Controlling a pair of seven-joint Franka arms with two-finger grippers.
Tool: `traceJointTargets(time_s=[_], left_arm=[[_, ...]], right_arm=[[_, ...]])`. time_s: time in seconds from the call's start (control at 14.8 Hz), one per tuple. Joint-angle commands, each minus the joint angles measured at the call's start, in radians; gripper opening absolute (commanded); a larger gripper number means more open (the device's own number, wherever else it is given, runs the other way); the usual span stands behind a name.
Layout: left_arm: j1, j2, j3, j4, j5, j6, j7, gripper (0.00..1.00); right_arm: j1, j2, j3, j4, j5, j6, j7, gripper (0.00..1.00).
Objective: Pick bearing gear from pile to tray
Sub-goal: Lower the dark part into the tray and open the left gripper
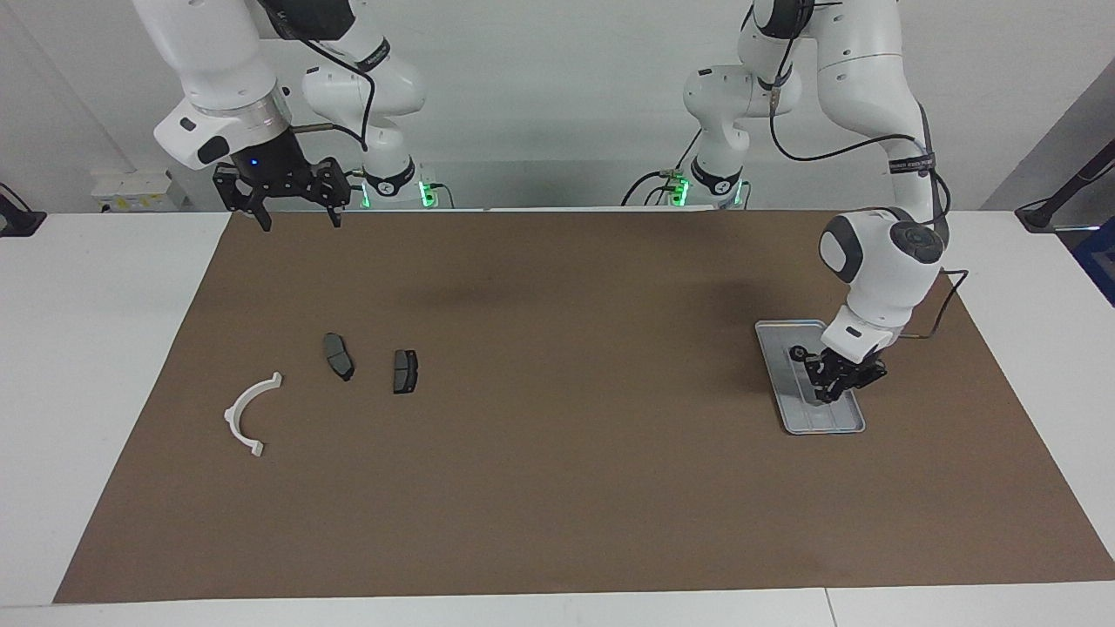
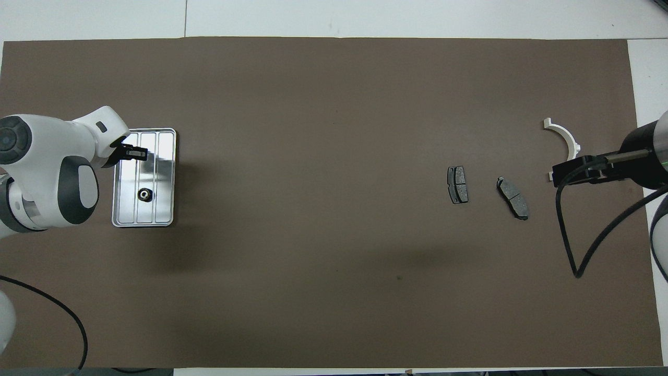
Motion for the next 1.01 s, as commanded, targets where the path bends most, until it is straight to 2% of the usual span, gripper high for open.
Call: traceJointTargets(time_s=[0.0,0.54,0.61,0.67,0.81,0.88,0.94], left_arm=[[-0.026,0.007,0.014,-0.032,-0.014,0.051,-0.012,0.04],[-0.026,0.007,0.014,-0.061,-0.014,0.077,-0.010,0.05],[-0.026,0.007,0.014,-0.061,-0.014,0.075,-0.010,0.10],[-0.026,0.007,0.014,-0.061,-0.014,0.075,-0.009,0.24],[-0.026,0.005,0.014,-0.061,-0.013,0.074,-0.004,0.76],[-0.026,0.007,0.014,-0.061,-0.013,0.074,-0.003,0.86],[-0.026,0.007,0.014,-0.060,-0.013,0.072,-0.003,0.90]], right_arm=[[-0.008,-0.013,0.006,-0.011,0.016,0.015,0.017,1.00],[-0.005,-0.013,0.006,-0.013,0.016,0.015,0.015,1.00],[-0.005,-0.013,0.006,-0.013,0.016,0.015,0.017,1.00],[-0.004,-0.013,0.006,-0.013,0.016,0.015,0.017,1.00],[-0.004,-0.013,0.006,-0.011,0.016,0.015,0.015,1.00],[-0.004,-0.013,0.006,-0.013,0.016,0.015,0.015,1.00],[-0.004,-0.013,0.006,-0.013,0.016,0.017,0.015,1.00]])
